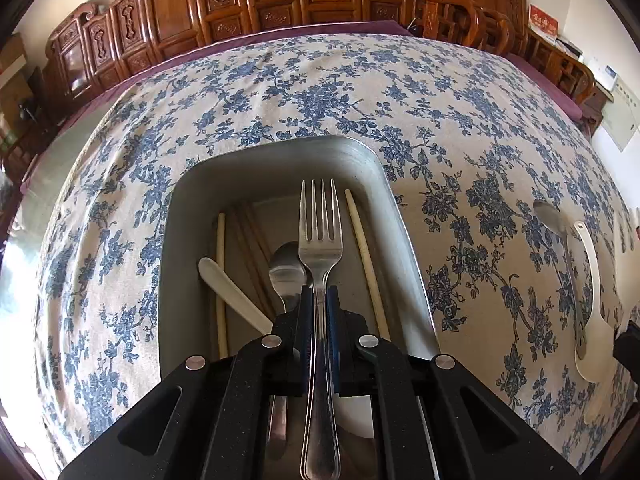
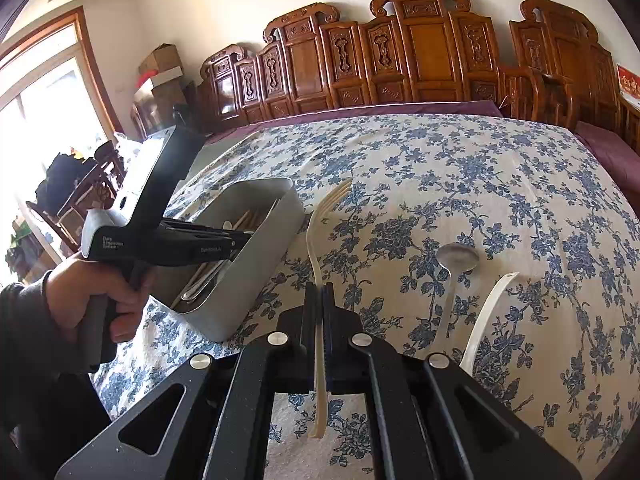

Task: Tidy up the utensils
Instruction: 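Lower the metal fork into the tray with the left tool while the right tool carries its fork, then lower the white plastic fork into the tray and open the right tool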

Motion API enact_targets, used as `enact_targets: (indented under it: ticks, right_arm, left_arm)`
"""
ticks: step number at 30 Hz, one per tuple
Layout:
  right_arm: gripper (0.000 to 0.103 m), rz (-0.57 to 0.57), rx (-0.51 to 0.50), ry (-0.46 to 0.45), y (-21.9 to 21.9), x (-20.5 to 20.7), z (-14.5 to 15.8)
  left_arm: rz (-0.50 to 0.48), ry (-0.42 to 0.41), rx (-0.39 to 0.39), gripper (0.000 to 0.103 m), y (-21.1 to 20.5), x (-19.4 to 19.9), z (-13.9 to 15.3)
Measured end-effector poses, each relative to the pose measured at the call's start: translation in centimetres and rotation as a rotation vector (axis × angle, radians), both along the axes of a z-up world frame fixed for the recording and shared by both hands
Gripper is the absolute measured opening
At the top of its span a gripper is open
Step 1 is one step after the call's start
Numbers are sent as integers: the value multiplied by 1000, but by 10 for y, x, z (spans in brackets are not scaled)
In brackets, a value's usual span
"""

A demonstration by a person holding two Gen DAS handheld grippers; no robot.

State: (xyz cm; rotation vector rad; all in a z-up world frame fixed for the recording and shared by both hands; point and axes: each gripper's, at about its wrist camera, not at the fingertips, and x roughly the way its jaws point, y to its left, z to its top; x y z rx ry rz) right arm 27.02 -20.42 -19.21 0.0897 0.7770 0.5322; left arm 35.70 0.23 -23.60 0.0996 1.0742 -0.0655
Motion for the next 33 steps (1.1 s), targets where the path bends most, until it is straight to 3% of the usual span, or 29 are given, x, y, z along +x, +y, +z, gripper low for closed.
enact_targets:
  ticks: [15, 22, 33]
  right_arm:
    - [4, 22, -15, 18, 23, -5, 3]
    - [4, 55, -25, 10, 52, -2, 14]
    - [4, 112, -10, 27, 104, 30, 33]
  left_arm:
    - [-3, -150, -57, 7, 26, -54, 46]
    - [-10, -222, -23, 7, 39, -73, 61]
    - [26, -222, -98, 7, 78, -78, 59]
